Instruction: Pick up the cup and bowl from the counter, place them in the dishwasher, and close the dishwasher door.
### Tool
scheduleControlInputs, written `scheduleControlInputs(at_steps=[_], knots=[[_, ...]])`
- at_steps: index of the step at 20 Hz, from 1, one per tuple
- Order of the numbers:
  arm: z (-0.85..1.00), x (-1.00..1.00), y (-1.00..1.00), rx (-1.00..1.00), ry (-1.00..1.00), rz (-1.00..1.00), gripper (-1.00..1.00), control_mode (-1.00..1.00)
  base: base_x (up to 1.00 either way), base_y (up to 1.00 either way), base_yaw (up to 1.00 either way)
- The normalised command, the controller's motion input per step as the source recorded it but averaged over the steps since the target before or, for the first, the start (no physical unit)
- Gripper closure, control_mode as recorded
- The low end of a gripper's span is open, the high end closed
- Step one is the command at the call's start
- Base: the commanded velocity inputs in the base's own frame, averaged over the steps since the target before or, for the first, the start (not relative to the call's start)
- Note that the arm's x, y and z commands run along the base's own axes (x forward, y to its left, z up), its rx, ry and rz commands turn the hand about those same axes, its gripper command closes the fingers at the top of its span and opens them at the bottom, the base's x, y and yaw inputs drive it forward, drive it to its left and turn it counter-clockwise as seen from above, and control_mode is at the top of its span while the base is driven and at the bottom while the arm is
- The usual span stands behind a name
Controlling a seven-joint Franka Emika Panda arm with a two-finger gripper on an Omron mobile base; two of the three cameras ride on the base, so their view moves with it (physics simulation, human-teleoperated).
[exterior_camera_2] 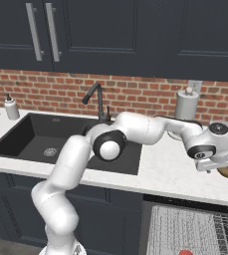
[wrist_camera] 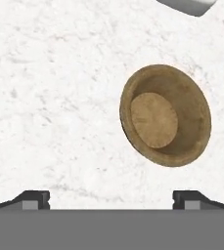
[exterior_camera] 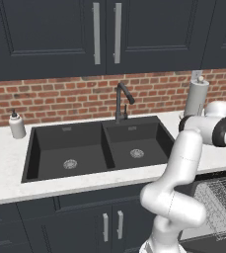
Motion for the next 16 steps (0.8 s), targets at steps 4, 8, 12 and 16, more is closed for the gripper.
scheduleControlInputs(at_steps=[4, 8, 12, 16], knots=[[-0.17, 0.54, -0.30, 0.00, 0.01, 0.00, -1.00, -1.00, 0.00, 0.00, 0.00], [-0.30, 0.31, -0.28, 0.00, 0.00, 0.00, -1.00, -1.00, 0.00, 0.00, 0.00], [-0.32, 0.34, -0.17, 0.00, 0.00, 0.00, -1.00, -1.00, 0.00, 0.00, 0.00], [-0.25, 0.29, -0.02, 0.00, 0.00, 0.00, -1.00, -1.00, 0.00, 0.00, 0.00]])
